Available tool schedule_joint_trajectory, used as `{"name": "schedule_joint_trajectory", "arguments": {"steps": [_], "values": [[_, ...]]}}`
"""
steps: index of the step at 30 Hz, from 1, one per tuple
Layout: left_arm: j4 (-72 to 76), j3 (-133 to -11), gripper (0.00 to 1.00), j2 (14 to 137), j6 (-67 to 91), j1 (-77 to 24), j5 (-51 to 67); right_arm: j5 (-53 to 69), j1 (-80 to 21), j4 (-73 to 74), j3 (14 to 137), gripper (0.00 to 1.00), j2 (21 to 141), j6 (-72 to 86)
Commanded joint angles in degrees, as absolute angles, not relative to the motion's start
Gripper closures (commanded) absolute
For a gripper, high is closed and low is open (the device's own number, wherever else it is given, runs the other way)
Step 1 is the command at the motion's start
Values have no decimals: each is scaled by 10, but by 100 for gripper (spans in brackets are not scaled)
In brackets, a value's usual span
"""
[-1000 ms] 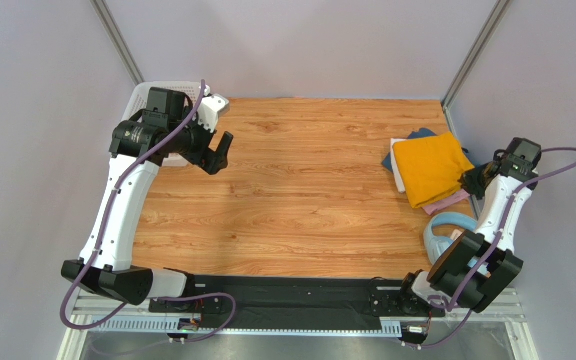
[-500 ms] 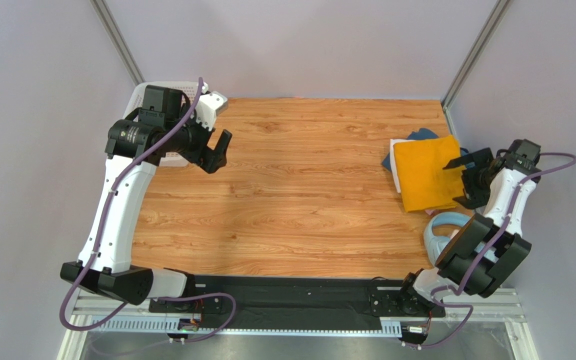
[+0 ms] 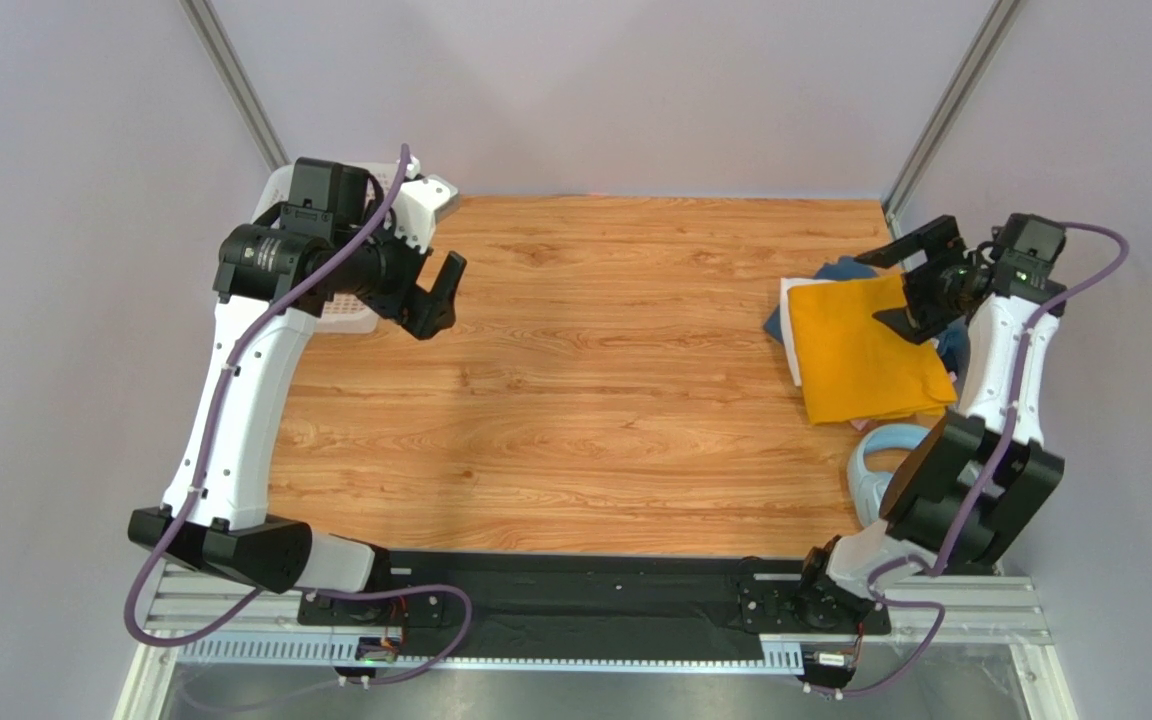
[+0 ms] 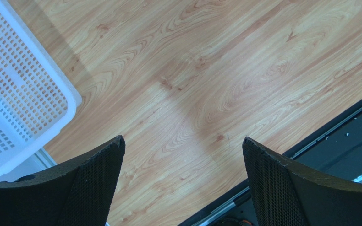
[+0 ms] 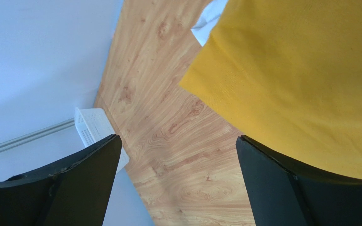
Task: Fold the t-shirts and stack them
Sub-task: Put the neatly folded tshirt into the corner of the board with the right arm
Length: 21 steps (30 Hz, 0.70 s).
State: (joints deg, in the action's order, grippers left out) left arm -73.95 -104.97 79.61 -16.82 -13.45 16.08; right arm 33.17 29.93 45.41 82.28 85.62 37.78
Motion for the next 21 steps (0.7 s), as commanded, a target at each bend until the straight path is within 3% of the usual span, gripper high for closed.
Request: {"name": "schedule_joint_trajectory", "arguments": {"steps": [1,7,12,16,21], "values": [[-758,-1078,0,801,-168,-132,174,362,288,393,820,0,946,399],[-766,-1070,0,821,-154,-132,196,388,284,376,886,0,1123,403],[-759,-1043,0,825,-145,-132,208,391,272,384,930,0,1191,383],[-749,-1020,0,820,-140,-132,218,408,265,381,928,0,1196,377],[-745,-1010,0,807,-134,-132,230,431,236,367,925,0,1094,387]]}}
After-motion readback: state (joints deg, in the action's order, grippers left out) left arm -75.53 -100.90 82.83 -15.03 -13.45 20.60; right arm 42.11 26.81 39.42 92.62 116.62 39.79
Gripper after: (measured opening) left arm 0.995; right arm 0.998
